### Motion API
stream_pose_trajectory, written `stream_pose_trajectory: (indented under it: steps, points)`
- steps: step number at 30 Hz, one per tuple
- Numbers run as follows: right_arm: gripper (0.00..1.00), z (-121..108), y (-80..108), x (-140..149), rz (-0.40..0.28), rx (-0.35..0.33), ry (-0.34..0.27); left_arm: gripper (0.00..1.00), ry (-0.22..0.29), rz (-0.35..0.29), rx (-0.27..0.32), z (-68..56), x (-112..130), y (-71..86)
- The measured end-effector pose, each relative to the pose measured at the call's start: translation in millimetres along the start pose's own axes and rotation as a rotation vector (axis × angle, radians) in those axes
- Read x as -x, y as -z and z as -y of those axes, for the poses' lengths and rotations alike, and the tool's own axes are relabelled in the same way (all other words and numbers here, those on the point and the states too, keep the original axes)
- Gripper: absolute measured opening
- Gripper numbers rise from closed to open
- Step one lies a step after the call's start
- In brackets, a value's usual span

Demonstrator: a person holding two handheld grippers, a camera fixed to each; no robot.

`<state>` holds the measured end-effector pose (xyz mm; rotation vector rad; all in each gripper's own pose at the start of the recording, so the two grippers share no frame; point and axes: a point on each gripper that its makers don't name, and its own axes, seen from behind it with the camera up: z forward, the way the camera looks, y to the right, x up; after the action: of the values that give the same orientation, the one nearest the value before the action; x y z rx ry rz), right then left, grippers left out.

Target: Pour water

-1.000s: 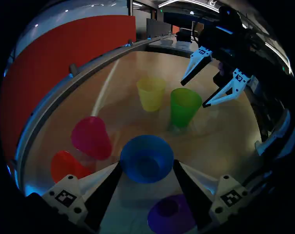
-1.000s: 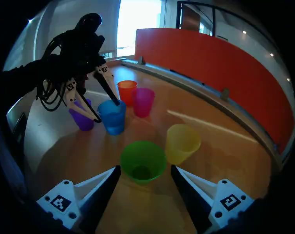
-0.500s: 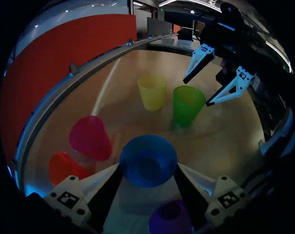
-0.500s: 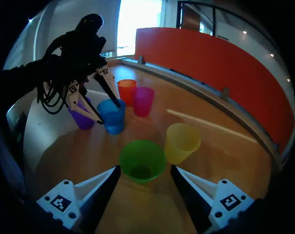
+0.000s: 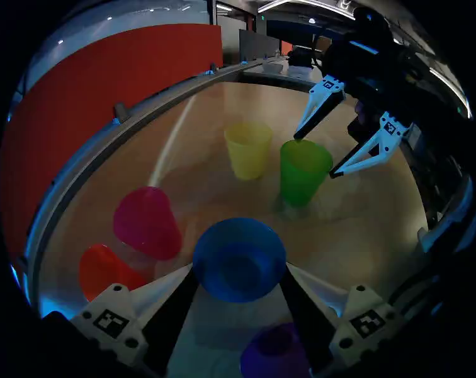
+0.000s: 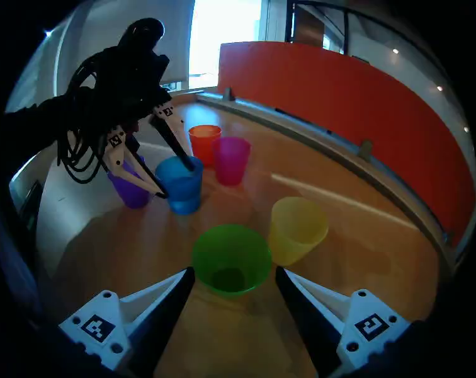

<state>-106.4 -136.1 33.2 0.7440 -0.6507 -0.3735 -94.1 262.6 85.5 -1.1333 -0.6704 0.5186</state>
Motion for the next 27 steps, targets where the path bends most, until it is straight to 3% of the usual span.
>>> stream_pose_trajectory:
  steps: [17, 21, 27]
  points:
    - [0.99, 3.7, -25.0, 1.2, -0.008, -0.009, -0.009, 0.85, 0.005, -0.002, -0.007, 0.2, 0.3, 1.0]
    - [0.91, 3.1, -27.2, 2.6, -0.01, -0.002, -0.007, 0.86, 0.004, -0.003, -0.008, -0.2, 0.4, 1.5]
    - [0.9, 3.2, -26.2, 0.6, -0.024, -0.003, -0.027, 0.86, 0.004, -0.004, -0.005, -1.3, 0.7, 1.9]
